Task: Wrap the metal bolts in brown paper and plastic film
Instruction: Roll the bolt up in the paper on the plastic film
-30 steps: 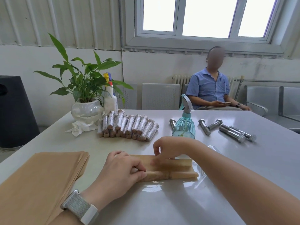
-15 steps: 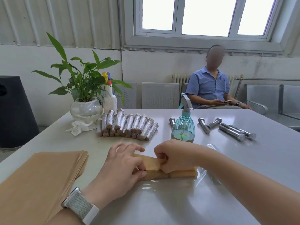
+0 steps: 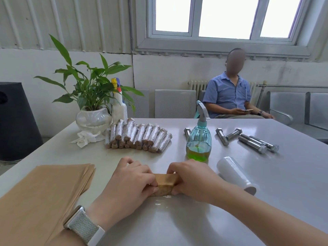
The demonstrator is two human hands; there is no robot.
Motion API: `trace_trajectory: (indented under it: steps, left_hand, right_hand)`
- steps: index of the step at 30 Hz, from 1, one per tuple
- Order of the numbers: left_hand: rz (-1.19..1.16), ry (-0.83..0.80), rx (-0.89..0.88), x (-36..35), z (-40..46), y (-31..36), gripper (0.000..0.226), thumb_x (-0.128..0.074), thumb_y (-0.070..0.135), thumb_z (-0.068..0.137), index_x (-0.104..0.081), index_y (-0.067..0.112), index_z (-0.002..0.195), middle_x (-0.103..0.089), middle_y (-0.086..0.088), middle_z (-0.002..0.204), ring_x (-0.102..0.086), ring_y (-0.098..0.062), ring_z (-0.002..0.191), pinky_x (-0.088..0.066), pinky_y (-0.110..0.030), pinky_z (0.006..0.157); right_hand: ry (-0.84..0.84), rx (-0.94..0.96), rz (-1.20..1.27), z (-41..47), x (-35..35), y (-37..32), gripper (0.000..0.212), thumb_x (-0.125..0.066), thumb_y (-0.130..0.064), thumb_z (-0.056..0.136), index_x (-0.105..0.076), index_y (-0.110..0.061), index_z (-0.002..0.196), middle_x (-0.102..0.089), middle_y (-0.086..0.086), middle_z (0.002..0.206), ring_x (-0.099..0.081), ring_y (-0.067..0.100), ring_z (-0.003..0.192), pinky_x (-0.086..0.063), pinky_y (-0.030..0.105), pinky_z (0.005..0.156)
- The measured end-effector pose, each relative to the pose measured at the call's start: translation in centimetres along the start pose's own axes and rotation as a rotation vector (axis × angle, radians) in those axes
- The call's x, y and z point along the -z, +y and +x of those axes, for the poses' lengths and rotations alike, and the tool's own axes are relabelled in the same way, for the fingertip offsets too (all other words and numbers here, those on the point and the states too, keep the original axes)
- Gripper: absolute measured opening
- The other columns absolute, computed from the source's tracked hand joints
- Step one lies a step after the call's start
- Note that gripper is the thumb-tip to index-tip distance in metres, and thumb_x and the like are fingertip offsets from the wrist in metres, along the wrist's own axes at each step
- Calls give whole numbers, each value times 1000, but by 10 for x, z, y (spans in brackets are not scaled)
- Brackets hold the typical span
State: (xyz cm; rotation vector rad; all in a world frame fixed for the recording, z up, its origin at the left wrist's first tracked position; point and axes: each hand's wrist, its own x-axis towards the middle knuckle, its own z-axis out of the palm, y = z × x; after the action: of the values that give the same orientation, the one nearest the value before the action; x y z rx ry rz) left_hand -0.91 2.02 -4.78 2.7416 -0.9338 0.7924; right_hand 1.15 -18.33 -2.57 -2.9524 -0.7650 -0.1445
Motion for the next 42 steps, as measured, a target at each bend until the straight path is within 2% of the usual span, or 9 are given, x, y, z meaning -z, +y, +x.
trace_trajectory:
  steps: [5,11,14,18,21,24,28,38,42]
  left_hand:
    - [-18,32,-124,2,-1,-6,7,-72,37,74,-66,33,73,-63,19,73,-59,-6,66,-32,-30,78]
    - [-101,9,-25,1,0,-7,51,-88,37,63,-58,37,105,-66,23,75,-53,-2,71,-32,-26,81]
    - [0,21,-93,2,4,-7,27,-88,39,62,-65,32,75,-64,21,66,-57,-3,64,-31,-29,77]
    - [-26,-74,-2,6,12,-1,58,-42,83,75,-60,29,61,-62,16,65,-53,0,66,-26,-29,80]
    - [-130,-225,188,6,26,1,82,-8,79,85,-65,24,67,-66,13,69,-51,-1,70,-18,-27,81]
    - [-84,-316,234,1,43,-5,56,-37,62,94,-66,24,64,-62,10,60,-46,3,60,-25,-30,85]
    - [-38,-375,228,-2,48,-14,34,-65,54,75,-56,26,57,-55,15,58,-45,3,60,-31,-32,84]
    - [-179,-348,200,2,28,-14,14,-67,49,78,-61,37,72,-61,20,72,-52,7,75,-25,-23,82]
    - [-273,-301,213,2,19,-15,16,-68,45,78,-57,42,67,-62,20,74,-54,5,82,-28,-15,83]
  right_hand:
    - [66,16,-72,-8,-3,-4,32,-66,-39,86,-61,-30,117,-68,-1,106,-59,22,101,-25,31,65]
    - [163,69,-129,-20,-9,-8,19,-53,-36,94,-65,-29,106,-67,-3,99,-58,21,97,-33,34,81]
    - [261,109,-221,-27,-12,-13,13,-57,-36,88,-68,-30,91,-69,-6,82,-62,16,81,-37,31,71]
    - [273,97,-354,-31,-19,-16,27,-85,-34,51,-58,-28,53,-54,-9,47,-54,9,47,-38,22,49]
    - [264,90,-427,-35,-22,-20,30,-85,-27,43,-57,-28,52,-51,-8,46,-52,10,46,-38,22,49]
    - [283,112,-460,-39,-23,-21,29,-81,-20,40,-56,-27,54,-50,-8,48,-52,12,47,-39,23,49]
    - [293,136,-478,-40,-25,-22,29,-80,-19,43,-55,-27,54,-51,-8,49,-52,13,48,-41,23,49]
    - [370,173,-402,-39,-34,-17,27,-82,-22,53,-56,-28,59,-53,-8,53,-53,14,52,-41,25,51]
    - [327,233,-294,-45,-31,-4,14,-74,-25,72,-66,-30,82,-67,-15,79,-62,11,73,-49,26,60]
